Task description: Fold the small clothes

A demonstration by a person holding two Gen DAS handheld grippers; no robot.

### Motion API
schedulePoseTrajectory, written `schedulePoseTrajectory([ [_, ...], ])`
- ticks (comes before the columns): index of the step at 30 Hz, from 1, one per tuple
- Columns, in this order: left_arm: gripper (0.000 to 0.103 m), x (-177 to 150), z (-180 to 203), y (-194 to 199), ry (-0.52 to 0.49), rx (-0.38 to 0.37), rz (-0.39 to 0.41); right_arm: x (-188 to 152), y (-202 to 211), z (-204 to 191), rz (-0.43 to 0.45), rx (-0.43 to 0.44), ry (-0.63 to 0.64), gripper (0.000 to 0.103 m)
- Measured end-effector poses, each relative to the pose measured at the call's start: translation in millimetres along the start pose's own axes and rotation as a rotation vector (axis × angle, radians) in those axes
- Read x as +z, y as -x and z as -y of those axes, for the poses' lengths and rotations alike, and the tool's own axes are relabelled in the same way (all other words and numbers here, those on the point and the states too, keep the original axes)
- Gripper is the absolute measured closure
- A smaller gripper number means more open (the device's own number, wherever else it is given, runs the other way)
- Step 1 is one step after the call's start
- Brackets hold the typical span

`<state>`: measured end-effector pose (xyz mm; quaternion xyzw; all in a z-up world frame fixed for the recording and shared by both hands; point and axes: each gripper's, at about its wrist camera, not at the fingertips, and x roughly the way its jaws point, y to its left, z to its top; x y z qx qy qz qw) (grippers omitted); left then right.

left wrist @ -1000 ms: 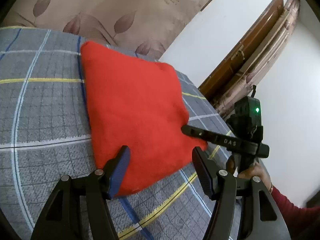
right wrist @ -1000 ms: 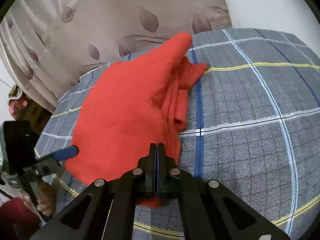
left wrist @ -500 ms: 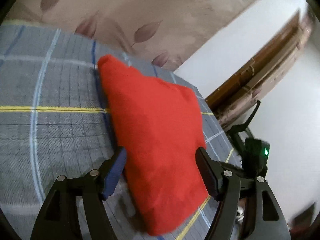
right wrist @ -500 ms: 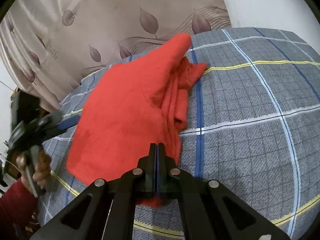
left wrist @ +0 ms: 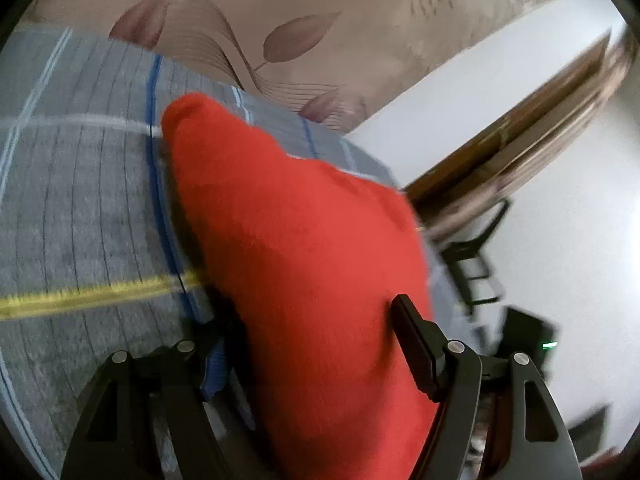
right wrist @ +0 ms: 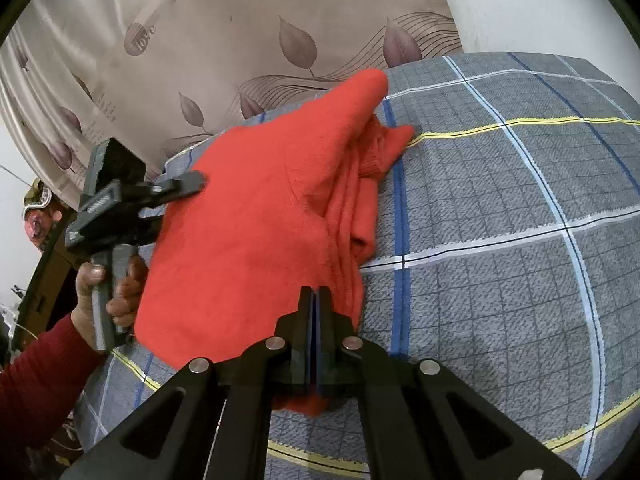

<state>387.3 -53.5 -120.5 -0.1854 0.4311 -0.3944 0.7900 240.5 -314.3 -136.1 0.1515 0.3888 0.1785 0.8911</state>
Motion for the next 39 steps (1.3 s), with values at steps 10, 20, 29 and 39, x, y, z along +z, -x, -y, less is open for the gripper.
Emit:
schedulePoseTrajectory([
  [10, 0.036, -12, 22, -8, -0.153, 0.242, 0.024, -1, 0, -2, 0.003, -0.005, -0.001, 0.103],
  [20, 0.036, -11, 23, -12, -0.16, 0.255, 0.025, 1, 0, 1, 0.008, 0.021, -0.012, 0.102],
  [29, 0.036, -10, 24, -13, -0.167, 0.27, 0.02, -4, 11, -17, 0.063, 0.071, 0.07, 0.055],
  [39, 0.036, -9, 24, -14, -0.173, 0.284, 0.018, -4, 23, 1, 0.148, 0.028, -0.042, 0.042],
])
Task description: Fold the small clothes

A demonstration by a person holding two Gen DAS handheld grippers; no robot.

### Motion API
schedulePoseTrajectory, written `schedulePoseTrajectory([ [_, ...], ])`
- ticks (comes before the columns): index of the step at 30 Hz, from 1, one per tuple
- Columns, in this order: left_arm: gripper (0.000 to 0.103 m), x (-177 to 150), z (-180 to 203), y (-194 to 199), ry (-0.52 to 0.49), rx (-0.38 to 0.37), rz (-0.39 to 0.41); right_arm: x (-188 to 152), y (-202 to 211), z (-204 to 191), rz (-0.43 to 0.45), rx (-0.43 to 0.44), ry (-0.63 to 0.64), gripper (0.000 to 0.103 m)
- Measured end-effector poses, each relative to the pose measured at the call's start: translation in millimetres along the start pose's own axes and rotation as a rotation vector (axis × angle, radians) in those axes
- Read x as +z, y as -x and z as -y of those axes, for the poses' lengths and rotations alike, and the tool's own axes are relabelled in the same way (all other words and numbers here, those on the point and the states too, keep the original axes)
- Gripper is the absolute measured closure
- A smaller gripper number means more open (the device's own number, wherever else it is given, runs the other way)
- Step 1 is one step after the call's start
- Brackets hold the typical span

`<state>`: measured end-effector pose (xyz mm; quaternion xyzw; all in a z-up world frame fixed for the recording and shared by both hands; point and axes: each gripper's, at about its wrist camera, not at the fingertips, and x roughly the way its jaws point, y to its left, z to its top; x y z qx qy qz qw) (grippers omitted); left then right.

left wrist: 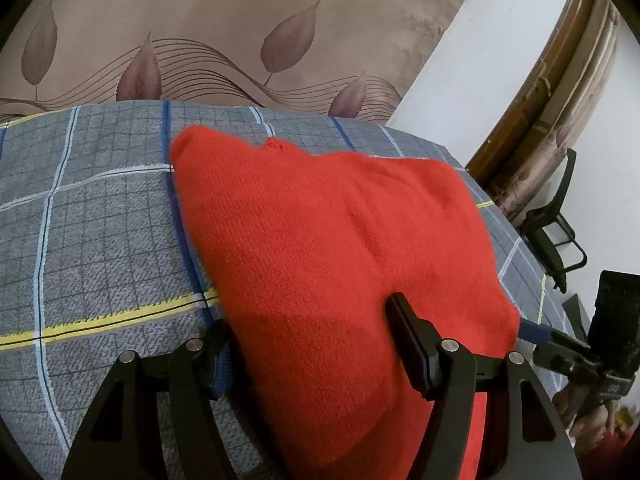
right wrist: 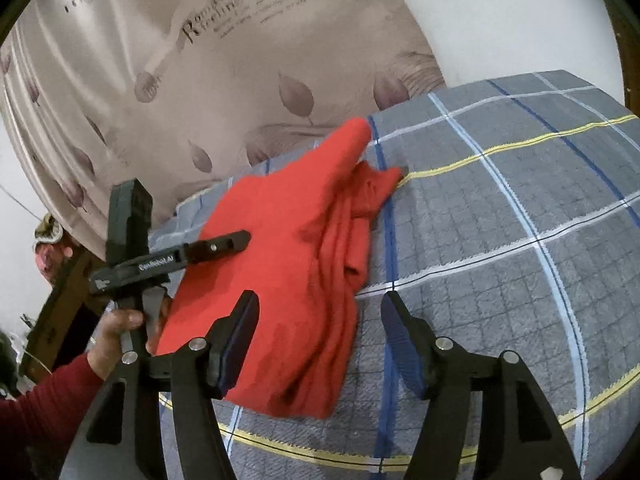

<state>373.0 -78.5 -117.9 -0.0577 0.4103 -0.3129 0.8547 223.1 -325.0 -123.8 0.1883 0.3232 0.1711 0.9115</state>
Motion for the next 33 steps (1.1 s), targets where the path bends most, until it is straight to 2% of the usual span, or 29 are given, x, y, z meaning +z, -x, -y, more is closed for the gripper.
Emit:
schedulePoseTrajectory([
  [8, 0.035, 0, 0, 0, -0.001, 0.001, -0.001, 17, -35, 1, -0.133, -0.002, 0.003, 0.041],
  [13, 0.035, 1, 0, -1, -0.003, 0.006, 0.0, 33, -49, 13, -0.163, 0.025, -0.014, 0.041],
  [22, 0.034, 1, 0, -1, -0.006, 0.013, -0.002, 57, -74, 40, -0.195, 0.188, -0.123, 0.04],
  [33, 0.034, 1, -2, -2, 0.0, 0.007, -0.002, 71, -90, 41, -0.252, 0.257, -0.105, 0.04],
])
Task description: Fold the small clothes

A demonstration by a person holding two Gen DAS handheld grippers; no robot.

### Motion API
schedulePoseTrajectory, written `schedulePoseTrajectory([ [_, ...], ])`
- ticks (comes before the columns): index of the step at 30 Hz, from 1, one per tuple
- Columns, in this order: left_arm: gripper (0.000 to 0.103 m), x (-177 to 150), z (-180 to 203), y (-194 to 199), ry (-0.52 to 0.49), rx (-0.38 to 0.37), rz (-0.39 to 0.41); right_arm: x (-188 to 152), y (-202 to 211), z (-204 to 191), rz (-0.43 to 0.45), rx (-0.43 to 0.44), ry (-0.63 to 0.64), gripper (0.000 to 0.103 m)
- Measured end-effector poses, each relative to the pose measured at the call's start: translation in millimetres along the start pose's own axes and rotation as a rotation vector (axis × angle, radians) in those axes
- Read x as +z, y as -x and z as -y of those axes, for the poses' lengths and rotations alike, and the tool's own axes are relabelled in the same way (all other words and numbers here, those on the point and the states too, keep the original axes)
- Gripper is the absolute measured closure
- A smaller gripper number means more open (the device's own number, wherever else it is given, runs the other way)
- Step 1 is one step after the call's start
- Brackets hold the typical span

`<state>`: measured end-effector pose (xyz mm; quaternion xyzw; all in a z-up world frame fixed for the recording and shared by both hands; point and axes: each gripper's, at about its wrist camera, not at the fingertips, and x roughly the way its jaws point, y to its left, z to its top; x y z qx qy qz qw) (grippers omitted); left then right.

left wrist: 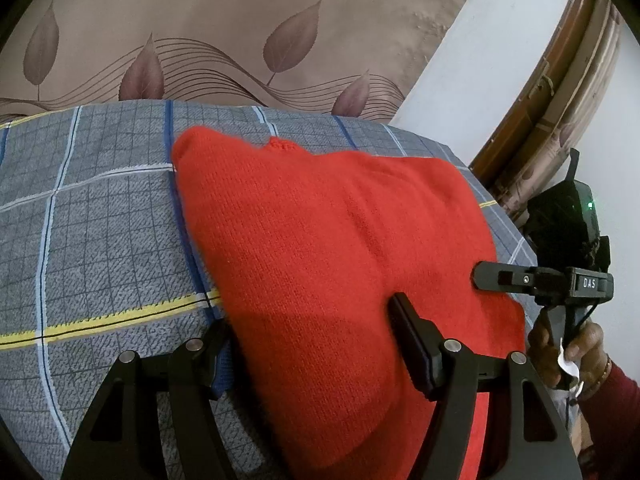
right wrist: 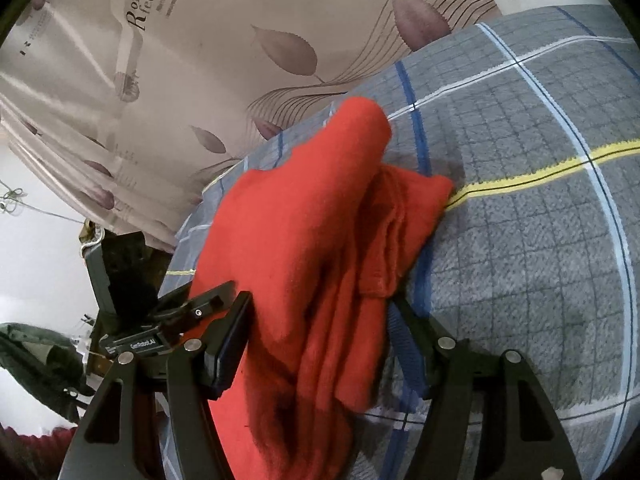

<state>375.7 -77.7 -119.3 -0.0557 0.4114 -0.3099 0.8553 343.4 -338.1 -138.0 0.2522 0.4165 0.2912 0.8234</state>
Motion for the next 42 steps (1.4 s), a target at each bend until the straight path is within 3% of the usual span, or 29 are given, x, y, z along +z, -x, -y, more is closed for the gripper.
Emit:
schedulePoseTrajectory([
  [10, 0.034, -3, 0, 2, 0.007, -0.004, 0.0, -8, 20, 14, -0.059, 0.05, -0.057, 0.04],
  [17, 0.034, -2, 1, 2, 0.006, -0.003, 0.0, -4, 2, 2, -0.137, 0.085, -0.033, 0.037],
  [24, 0.033, -3, 1, 3, 0.007, 0.0, 0.001, 21, -3, 12, -0.013, 0.064, -0.07, 0.039],
  [27, 0.032, -3, 1, 2, 0.008, 0.002, 0.0, 19, 1, 18, 0.028, -0.007, -0.06, 0.06],
  [29, 0.032, -3, 1, 3, 0.008, 0.002, 0.0, 16, 15, 22, 0.092, -0.001, -0.089, 0.057],
  [31, 0.032, -3, 0, 2, 0.012, -0.003, -0.001, 13, 41, 29, 0.205, -0.009, -0.127, 0.046],
  [33, 0.032, -2, 0, 2, 0.011, -0.001, -0.001, 12, 59, 38, 0.259, 0.068, -0.174, 0.045],
  [35, 0.032, -3, 0, 2, 0.01, 0.0, -0.001, 17, 59, 40, 0.227, 0.119, -0.18, 0.045],
  [42, 0.03, -3, 0, 2, 0.013, 0.003, 0.0, 34, 25, 24, 0.153, 0.11, -0.122, 0.047],
])
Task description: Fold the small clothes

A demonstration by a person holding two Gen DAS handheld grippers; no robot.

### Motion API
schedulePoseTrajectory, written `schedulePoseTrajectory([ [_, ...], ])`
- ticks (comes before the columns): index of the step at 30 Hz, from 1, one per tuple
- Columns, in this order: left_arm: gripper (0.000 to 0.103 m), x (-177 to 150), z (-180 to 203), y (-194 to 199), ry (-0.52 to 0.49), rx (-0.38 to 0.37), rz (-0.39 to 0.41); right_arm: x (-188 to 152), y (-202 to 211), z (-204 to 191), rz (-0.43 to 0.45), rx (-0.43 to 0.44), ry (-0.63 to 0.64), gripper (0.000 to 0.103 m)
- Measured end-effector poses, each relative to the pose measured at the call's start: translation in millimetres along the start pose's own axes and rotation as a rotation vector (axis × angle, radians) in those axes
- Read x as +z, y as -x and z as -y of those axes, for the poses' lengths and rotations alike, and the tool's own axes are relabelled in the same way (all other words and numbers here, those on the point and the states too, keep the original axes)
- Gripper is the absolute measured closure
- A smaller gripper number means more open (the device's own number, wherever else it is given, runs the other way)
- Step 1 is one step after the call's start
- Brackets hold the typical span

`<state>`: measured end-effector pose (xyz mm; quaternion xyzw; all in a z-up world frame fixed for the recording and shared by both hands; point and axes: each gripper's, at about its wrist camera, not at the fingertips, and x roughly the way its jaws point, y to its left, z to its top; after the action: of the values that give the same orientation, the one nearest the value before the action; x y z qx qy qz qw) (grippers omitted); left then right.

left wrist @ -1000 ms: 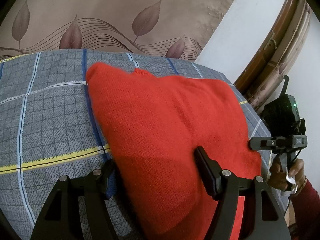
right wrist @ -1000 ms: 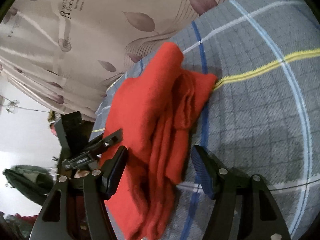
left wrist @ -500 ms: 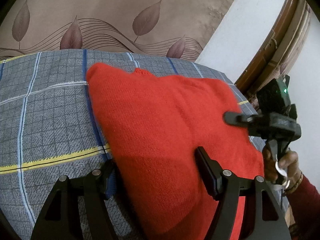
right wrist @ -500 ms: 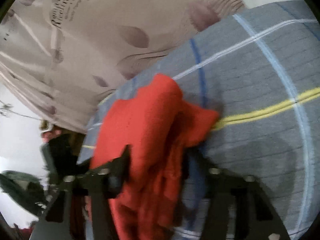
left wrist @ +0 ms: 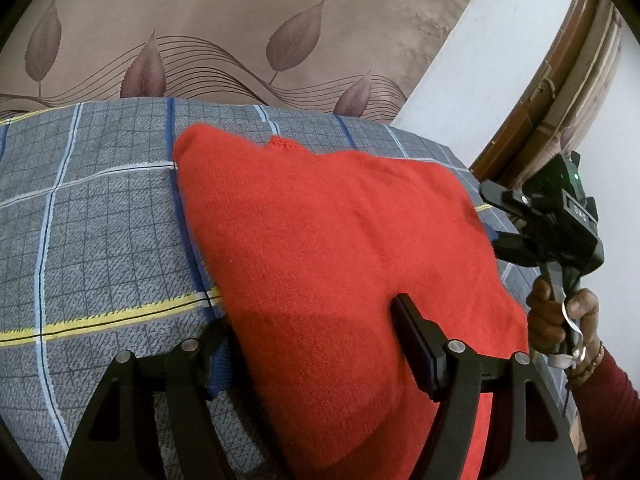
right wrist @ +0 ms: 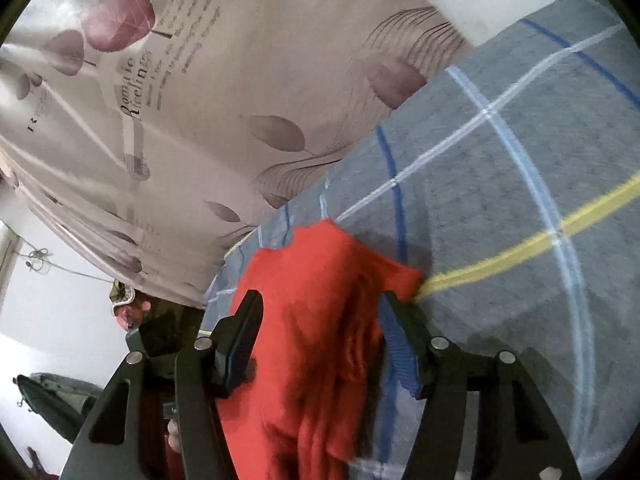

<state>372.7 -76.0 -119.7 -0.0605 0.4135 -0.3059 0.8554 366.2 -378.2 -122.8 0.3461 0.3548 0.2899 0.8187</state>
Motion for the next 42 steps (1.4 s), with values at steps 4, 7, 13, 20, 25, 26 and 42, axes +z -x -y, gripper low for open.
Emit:
schedulePoseTrajectory([
  [4, 0.03, 0, 0, 0, 0.006, -0.003, 0.001, -1, -24, -24, -0.065, -0.032, 0.095, 0.094],
  [7, 0.03, 0, 0, 1, 0.01, -0.005, 0.003, 5, -17, -27, -0.036, 0.168, 0.005, 0.095],
  [13, 0.029, -1, -1, 2, 0.016, -0.008, 0.005, 5, -19, 36, -0.015, 0.08, -0.198, 0.095],
  [20, 0.029, -1, 0, 2, 0.016, -0.006, 0.005, 6, -21, 35, -0.018, 0.063, -0.153, 0.096],
  [25, 0.029, -1, 0, 3, 0.013, -0.001, 0.005, 4, -2, 29, 0.037, 0.072, -0.156, 0.088],
  [26, 0.029, -1, 1, 3, 0.012, 0.0, 0.005, 0, 5, 24, 0.041, 0.069, -0.138, 0.088],
  [42, 0.028, 0, 1, 2, 0.018, -0.006, 0.007, -69, -3, -43, -0.178, -0.044, 0.129, 0.094],
])
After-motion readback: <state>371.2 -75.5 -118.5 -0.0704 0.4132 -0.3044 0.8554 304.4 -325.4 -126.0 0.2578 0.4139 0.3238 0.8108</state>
